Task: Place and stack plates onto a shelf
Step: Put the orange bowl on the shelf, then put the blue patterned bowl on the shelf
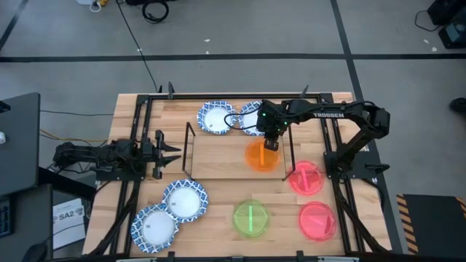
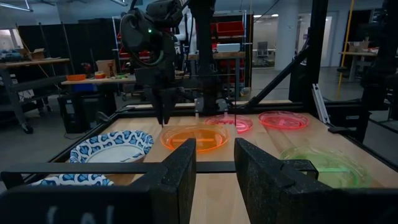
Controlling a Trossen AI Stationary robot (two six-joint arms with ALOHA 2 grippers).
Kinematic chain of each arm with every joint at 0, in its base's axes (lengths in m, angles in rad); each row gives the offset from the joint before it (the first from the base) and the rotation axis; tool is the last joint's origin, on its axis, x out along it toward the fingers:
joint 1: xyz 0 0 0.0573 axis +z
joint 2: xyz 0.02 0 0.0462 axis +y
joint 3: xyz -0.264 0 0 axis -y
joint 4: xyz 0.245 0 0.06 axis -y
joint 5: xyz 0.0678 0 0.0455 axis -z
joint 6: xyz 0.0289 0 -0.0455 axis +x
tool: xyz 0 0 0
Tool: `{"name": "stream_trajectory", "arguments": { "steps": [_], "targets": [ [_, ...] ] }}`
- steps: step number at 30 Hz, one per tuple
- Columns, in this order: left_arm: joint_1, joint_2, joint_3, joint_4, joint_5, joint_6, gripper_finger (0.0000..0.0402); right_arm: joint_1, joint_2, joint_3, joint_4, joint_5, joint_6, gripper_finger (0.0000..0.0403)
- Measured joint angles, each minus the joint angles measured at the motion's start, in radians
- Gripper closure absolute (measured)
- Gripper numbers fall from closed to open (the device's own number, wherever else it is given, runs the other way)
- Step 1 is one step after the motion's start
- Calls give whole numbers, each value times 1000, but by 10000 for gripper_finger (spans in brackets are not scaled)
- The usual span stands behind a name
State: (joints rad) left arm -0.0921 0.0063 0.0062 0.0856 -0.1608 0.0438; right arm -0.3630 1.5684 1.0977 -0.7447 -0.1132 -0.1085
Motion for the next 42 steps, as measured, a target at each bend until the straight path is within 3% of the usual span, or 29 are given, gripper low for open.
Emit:
{"name": "stream_trajectory", "arguments": {
  "steps": [19, 35, 42],
  "targets": [
    [0, 0, 0, 0, 0, 0, 285, 0, 0, 0, 3, 0, 0, 239],
    [0, 0, 0, 3, 0, 0, 285, 0, -1, 0, 38, 0, 0, 235],
    [0, 0, 0, 122, 0, -37, 285, 0, -1, 0, 37, -10, 0, 235]
  ]
}}
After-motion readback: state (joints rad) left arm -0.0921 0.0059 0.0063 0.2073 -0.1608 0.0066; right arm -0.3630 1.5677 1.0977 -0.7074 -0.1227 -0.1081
